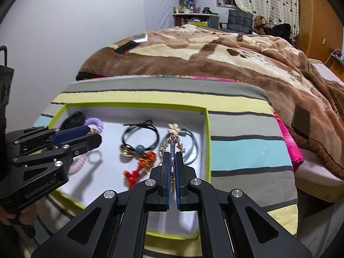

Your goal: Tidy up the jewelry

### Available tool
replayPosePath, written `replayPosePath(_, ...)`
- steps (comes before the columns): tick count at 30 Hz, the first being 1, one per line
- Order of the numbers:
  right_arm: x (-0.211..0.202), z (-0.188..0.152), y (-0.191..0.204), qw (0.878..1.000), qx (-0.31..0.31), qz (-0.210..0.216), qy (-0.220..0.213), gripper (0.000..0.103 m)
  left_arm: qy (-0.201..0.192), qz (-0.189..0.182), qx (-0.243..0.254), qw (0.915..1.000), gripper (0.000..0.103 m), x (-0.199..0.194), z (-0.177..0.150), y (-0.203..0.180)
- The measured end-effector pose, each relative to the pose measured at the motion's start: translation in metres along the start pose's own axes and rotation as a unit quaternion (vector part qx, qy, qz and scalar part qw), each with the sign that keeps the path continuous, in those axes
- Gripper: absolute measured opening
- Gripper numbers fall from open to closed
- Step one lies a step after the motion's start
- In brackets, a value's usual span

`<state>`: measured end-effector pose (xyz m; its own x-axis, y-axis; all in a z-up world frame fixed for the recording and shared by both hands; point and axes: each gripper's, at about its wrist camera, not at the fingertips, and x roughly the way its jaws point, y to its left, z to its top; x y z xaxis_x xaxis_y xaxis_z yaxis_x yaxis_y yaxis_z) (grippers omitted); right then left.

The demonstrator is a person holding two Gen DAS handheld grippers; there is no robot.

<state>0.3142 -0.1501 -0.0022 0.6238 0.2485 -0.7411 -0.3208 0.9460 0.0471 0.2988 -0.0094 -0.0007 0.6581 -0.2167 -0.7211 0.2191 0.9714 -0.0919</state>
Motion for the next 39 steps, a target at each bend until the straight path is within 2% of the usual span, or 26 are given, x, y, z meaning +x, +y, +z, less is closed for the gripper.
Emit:
replayPosePath(5, 0.002, 0.001, -0.002, 1.000, -0.002, -0.013, 0.001, 0.003, 0.011, -0.004, 0.001, 0.9999, 0.023, 0.009, -0.002, -0.001)
replayPosePath(11, 0.003, 0.003, -0.004, 1.000, 0.005, -0.008, 0.002, 0.003, 0.018, -0.004, -0.001, 0.9998, 0.023, 0.011, -0.004, 0.000)
replayPosePath(15, 0.005, 0.003, -0.006, 1.000, 0.008, -0.005, 0.008, 0.004, 0.020, -0.003, -0.004, 0.9998, 0.030, 0.011, -0.004, 0.000)
replayPosePath(16, 0.005, 0.003, -0.006, 1.000, 0.008, -0.006, 0.008, 0.004, 0.020, -0.003, -0.004, 0.9998, 0.031, 0.010, -0.004, 0.000)
replayPosePath(18, 0.004, 0.002, -0.007, 1.000, 0.010, -0.005, 0.007, 0.013, 0.018, -0.003, -0.004, 0.9998, 0.032, 0.007, -0.006, -0.001)
replayPosePath(20, 0.000, 0.001, -0.007, 1.000, 0.013, -0.001, 0.001, 0.015, 0.015, -0.001, -0.004, 0.9999, 0.033, 0.003, -0.007, -0.001)
replayPosePath(25, -0.015, -0.004, -0.003, 1.000, 0.013, 0.004, -0.011, 0.016, 0.001, 0.001, 0.000, 1.0000, 0.033, -0.014, -0.011, -0.005)
replayPosePath(29, -0.034, -0.014, -0.001, 0.999, 0.017, 0.013, -0.025, 0.023, -0.017, 0.004, -0.004, 0.9998, 0.034, -0.034, -0.018, -0.006)
replayPosePath(39, -0.081, -0.048, 0.011, 0.998, 0.025, 0.019, -0.056, 0.023, -0.064, 0.025, -0.033, 0.9971, 0.035, -0.094, -0.049, -0.005)
